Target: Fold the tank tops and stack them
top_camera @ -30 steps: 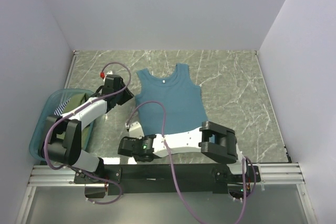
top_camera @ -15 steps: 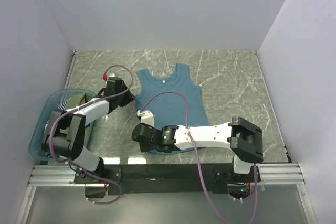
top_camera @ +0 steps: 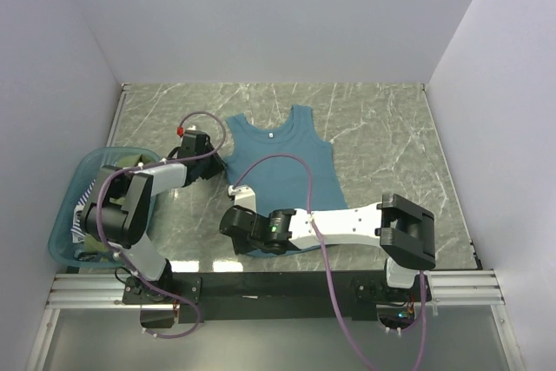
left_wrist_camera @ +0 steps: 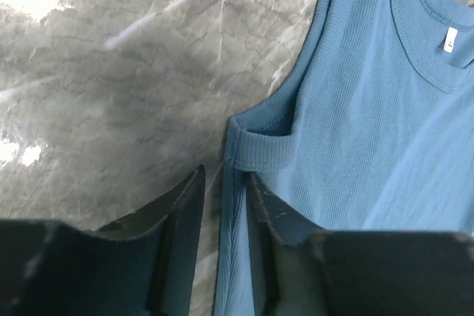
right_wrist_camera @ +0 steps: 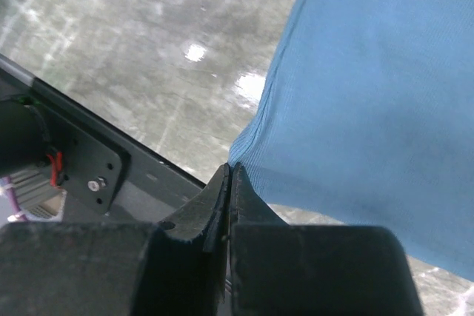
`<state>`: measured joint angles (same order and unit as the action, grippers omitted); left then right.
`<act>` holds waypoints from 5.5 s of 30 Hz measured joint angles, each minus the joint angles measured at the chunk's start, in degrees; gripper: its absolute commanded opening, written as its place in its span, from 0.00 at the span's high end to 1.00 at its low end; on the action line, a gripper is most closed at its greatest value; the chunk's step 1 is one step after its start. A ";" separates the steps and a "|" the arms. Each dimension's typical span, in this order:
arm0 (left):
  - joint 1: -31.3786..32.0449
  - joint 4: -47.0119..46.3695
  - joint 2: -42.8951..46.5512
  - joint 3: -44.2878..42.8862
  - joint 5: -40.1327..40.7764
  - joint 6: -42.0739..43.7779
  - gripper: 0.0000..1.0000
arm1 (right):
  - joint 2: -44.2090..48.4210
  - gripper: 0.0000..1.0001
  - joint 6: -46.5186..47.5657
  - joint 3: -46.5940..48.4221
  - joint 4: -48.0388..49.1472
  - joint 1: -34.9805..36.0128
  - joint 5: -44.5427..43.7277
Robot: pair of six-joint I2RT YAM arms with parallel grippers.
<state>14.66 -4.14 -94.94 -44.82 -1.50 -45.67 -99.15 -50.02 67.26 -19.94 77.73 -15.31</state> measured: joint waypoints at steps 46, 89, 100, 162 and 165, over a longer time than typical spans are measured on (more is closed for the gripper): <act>12.55 17.66 -7.32 -23.04 17.77 -2.14 0.99 | 18.82 1.00 -3.48 -19.52 5.55 -4.79 0.68; 22.69 24.50 -25.05 -41.27 18.97 -0.59 0.77 | 31.74 0.82 -14.45 -41.07 9.38 -7.28 -3.85; 21.20 22.93 -23.43 -42.95 18.64 1.75 0.58 | 35.74 0.47 -15.10 -38.12 -0.31 -5.73 -8.26; 1.09 8.55 -39.23 -54.25 2.60 -10.56 0.90 | 8.81 0.65 -1.53 -24.20 15.67 -2.73 0.87; 1.09 9.92 -41.31 -57.79 2.71 -10.54 0.90 | 7.67 0.65 -1.51 -23.39 16.31 -2.78 1.46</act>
<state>15.75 5.78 -136.25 -102.61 1.21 -56.21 -91.48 -51.53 43.88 -3.64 74.96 -13.85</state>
